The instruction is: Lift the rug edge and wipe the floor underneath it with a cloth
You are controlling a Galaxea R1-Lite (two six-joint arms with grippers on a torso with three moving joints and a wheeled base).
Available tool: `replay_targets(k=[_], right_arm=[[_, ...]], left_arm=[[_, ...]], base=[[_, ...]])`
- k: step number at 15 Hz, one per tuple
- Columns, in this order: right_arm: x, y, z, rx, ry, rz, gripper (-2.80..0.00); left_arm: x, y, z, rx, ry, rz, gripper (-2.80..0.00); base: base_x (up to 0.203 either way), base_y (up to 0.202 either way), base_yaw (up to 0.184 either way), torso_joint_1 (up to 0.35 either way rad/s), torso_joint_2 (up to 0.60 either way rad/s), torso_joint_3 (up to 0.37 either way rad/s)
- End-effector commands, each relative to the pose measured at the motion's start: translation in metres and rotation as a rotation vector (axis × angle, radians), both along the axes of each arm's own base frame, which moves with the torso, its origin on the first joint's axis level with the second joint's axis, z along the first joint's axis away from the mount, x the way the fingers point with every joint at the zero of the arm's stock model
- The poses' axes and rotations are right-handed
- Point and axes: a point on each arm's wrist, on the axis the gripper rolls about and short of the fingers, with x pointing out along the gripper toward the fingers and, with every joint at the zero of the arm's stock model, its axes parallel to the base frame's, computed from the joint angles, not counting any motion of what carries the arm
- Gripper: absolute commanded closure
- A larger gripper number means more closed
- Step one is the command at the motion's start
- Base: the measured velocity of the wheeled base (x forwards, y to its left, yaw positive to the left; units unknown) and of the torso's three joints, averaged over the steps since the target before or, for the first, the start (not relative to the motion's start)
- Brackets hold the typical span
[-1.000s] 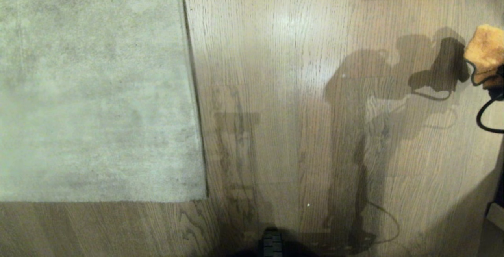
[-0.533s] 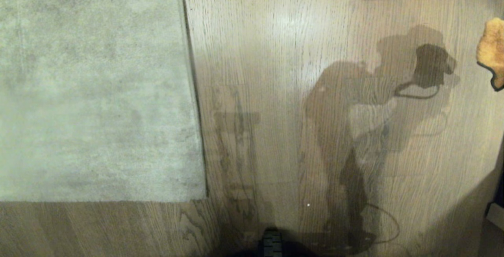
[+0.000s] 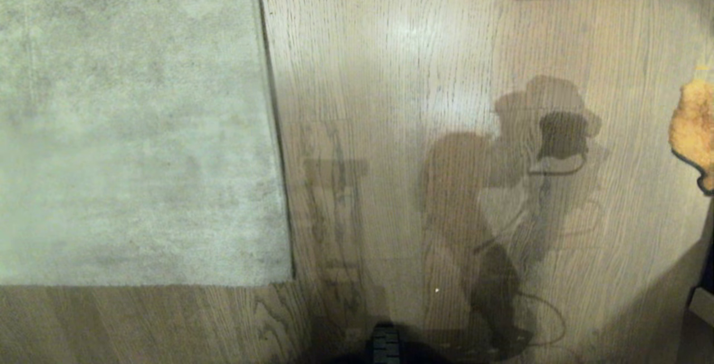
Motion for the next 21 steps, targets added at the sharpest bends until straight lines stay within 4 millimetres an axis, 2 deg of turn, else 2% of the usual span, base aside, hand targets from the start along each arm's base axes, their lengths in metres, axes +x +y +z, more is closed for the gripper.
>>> replay_targets(k=[1, 5, 9, 18, 21], right_arm=[[-0.037, 0.01, -0.019, -0.026, -0.055, 0.041, 0.0], [-0.074, 0.017, -0.063, -0.105, -0.063, 0.082, 0.0], [-0.094, 0.02, -0.098, -0.199, -0.049, 0.162, 0.0], [-0.127, 0.02, -0.144, -0.244, 0.014, 0.172, 0.0], [-0.129, 0.019, -0.151, -0.267, 0.056, 0.129, 0.0]], left_arm=[[0.0, 0.0, 0.0, -0.001, 0.001, 0.001, 0.0], [0.0, 0.0, 0.0, -0.001, 0.001, 0.002, 0.0], [0.0, 0.0, 0.0, 0.0, 0.001, 0.001, 0.0], [0.0, 0.0, 0.0, 0.0, 0.001, 0.0, 0.0], [0.0, 0.0, 0.0, -0.001, 0.001, 0.0, 0.0]], base=[[0.0, 0.0, 0.0, 0.0, 0.0, 0.0], [0.0, 0.0, 0.0, 0.0, 0.0, 0.0], [0.0, 0.0, 0.0, 0.0, 0.0, 0.0], [0.0, 0.0, 0.0, 0.0, 0.0, 0.0], [0.0, 0.0, 0.0, 0.0, 0.0, 0.0]])
